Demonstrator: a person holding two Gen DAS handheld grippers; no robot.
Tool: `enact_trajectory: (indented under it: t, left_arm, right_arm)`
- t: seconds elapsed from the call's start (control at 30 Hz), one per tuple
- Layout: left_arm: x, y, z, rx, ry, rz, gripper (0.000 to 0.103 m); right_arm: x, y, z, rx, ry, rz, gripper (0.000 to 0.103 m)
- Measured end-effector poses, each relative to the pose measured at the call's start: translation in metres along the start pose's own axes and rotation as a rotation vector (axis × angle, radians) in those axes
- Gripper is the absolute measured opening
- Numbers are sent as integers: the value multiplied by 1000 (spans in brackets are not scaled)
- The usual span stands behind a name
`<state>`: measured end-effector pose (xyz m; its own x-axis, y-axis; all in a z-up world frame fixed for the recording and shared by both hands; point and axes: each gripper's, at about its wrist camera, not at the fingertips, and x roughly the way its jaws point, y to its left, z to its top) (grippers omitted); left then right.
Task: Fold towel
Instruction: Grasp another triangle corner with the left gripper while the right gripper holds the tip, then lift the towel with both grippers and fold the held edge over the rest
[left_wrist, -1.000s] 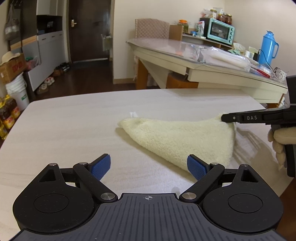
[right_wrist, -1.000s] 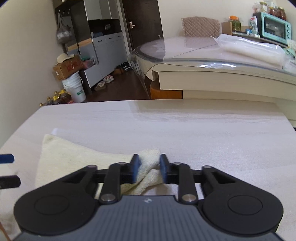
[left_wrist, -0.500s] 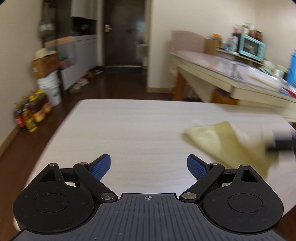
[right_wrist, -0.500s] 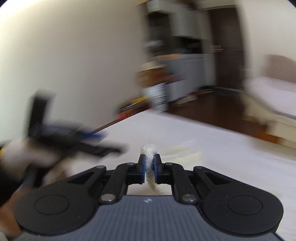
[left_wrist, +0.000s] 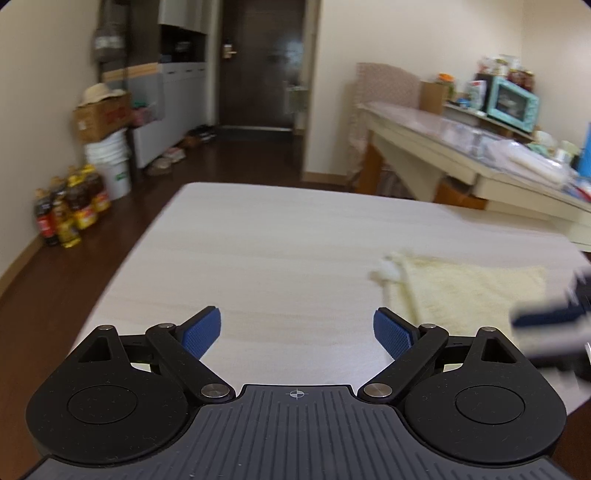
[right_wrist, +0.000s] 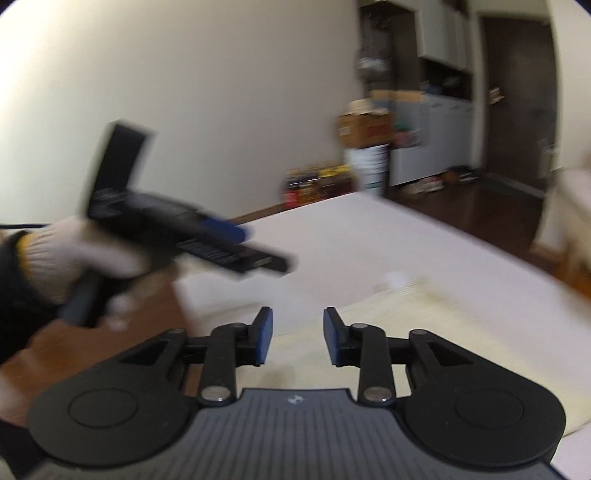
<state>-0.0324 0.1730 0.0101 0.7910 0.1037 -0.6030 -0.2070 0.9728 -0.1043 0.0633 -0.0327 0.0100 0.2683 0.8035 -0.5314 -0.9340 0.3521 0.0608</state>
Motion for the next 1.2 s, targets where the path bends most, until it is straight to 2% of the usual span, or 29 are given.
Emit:
enact_trajectory:
  t: [0.03,0.1,0.17,0.33,0.47,0.53,0.6,0.67,0.83,1.0,1.07,1.17,1.2]
  left_arm:
    - [3,-3,3,7,3,-34,93]
    - [13,-13,8,32,15,-89,92]
    - [25,-23,12,66,33,-134,86]
    - [56,-43,21,110,89,-220,71]
    - [75,-53,19,127,129,-235,56]
    - [84,-57,18,134,153,-243,43]
    - [80,-61,19,157,137,-244,33]
    - [77,-65,20,179,121,-245,12]
    - [68,-76,23,237,80,-252,11]
    - [38,-100,24,352,26,-430,11]
    - [27,-112,20,409,17,-498,11]
    - [12,-133,7,522,30,-574,10]
    - [10,-139,4,558,39,-584,10]
  right_arm:
    - [2,-7,3,-6,-1,-31,44]
    - [11,-22,4,-47,24,-153,44]
    - [16,-28,2,-39,41,-208,44]
    - [13,-42,-12,49,36,-240,44]
    - [9,-47,-20,90,43,-245,44]
    - [9,-51,-24,107,47,-248,45]
    - [9,-54,-27,117,47,-251,45]
    - [4,-60,-30,127,46,-249,46]
    - [-6,-63,-32,55,46,-237,51]
    - [-21,-45,-38,-115,38,-239,58]
    - [-26,-38,-43,-187,33,-266,71]
    - [-34,-26,-51,-282,14,-287,71]
    - [-38,-19,-54,-348,3,-292,71]
